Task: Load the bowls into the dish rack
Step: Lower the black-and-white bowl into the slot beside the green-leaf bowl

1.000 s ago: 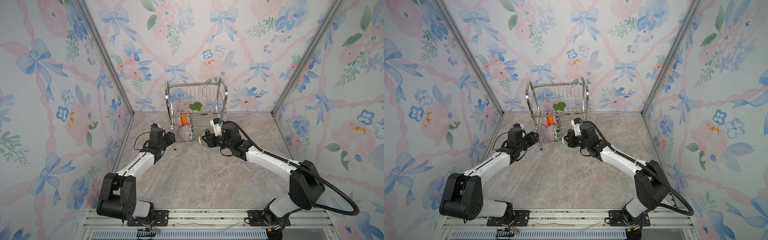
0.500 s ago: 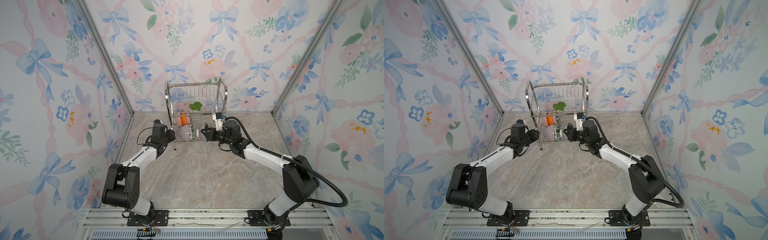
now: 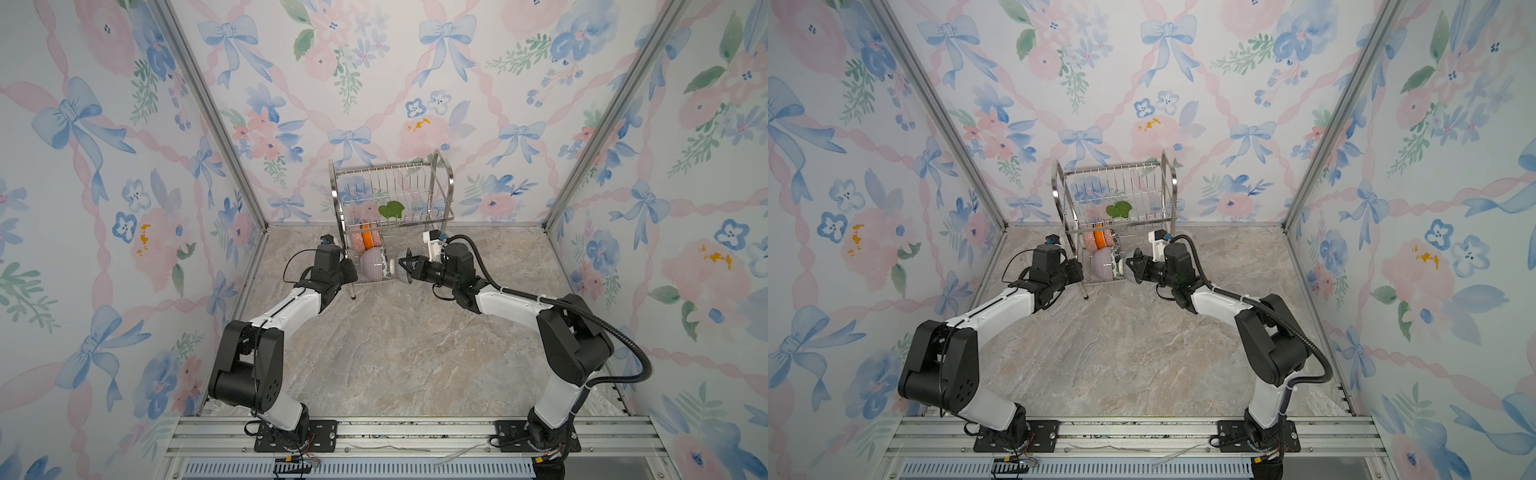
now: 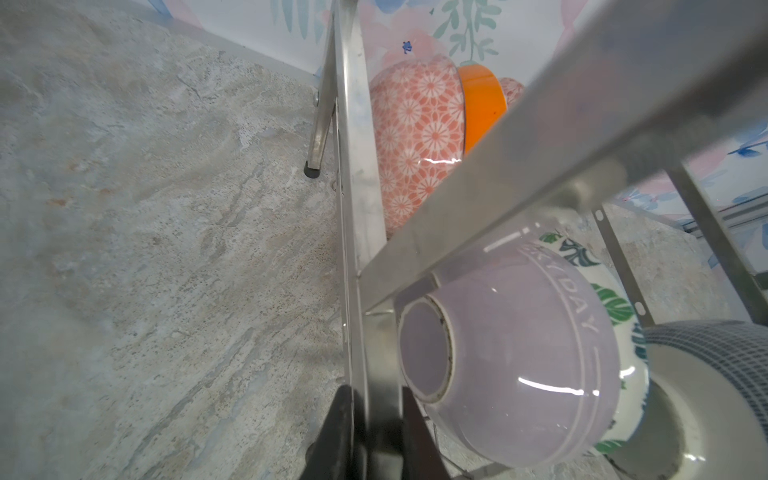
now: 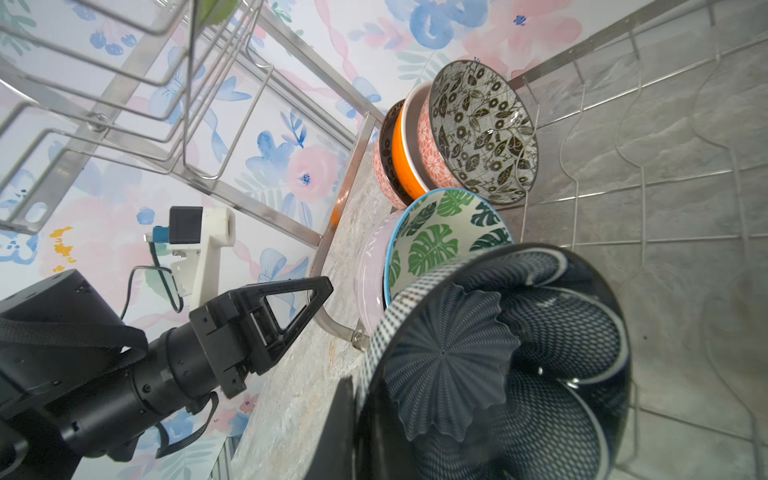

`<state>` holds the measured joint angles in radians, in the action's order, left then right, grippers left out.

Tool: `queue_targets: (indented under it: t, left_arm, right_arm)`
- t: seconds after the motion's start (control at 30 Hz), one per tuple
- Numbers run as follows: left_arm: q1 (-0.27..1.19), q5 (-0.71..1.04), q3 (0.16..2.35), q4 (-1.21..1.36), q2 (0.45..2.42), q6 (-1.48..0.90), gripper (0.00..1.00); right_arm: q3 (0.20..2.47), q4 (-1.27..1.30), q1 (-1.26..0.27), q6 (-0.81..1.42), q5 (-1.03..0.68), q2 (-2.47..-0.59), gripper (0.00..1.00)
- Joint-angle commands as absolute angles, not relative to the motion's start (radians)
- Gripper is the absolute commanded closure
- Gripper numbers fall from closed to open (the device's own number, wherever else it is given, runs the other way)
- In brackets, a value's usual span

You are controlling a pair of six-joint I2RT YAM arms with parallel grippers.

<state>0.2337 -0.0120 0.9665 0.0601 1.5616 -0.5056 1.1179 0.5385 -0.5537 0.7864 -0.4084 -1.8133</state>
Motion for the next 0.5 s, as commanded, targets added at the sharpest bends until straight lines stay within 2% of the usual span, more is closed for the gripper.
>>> queue_targets:
  t: [0.0,0.47]
  left_arm:
    - [0.225,-0.078,1.004,-0.004,1.607,-0.511,1.00]
    - [0.237,-0.125,1.035,-0.037,1.657,-0.398,1.00]
  right_arm:
    - [1.145,0.683,-0.539,0.818,-0.457,-1.838,1.00]
    - [1.209,0.772,-0.507,0.840,-0.501,-1.932,1.00]
